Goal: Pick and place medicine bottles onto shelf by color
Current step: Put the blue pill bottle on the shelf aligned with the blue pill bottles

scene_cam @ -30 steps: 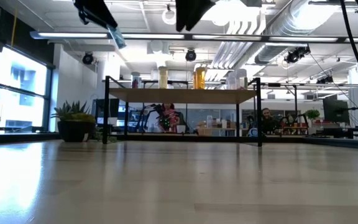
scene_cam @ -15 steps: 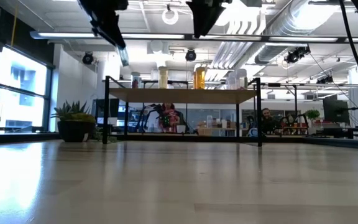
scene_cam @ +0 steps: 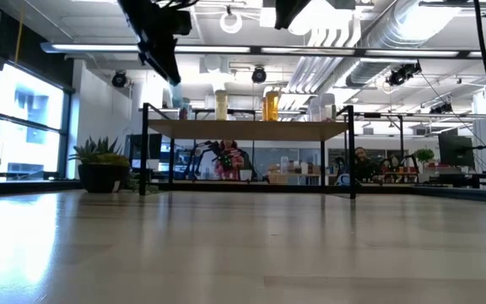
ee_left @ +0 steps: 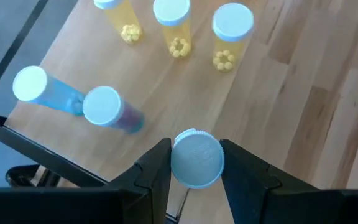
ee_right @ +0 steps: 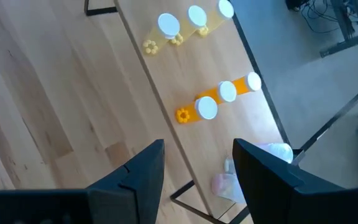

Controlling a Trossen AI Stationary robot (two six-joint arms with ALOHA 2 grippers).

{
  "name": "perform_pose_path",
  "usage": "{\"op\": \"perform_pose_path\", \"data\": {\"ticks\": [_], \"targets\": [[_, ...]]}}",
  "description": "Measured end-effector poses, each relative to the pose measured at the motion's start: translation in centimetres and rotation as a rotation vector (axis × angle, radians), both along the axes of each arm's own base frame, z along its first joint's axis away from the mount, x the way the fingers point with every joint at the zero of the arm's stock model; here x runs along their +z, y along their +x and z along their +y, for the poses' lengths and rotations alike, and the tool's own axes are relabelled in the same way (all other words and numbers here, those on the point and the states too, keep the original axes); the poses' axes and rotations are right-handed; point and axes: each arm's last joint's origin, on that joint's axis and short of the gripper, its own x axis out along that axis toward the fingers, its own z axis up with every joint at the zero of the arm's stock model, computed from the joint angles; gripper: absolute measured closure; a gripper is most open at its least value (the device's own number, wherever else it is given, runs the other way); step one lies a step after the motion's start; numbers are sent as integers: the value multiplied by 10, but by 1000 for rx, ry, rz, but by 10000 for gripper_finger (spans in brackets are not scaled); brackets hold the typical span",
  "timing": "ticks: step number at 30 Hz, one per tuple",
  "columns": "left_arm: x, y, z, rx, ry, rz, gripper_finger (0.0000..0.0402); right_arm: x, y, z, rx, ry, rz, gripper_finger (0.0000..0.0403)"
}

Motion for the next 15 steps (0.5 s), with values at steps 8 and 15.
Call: {"op": "perform_pose_path", "data": {"ticks": [8,15], "targets": [[-5,18,14,17,-61,83,287,4,-3,-2,9,-2,1,221],[-14,24,18,11,-71,133,287,3,-3,-2,21,-7,12,221]]}}
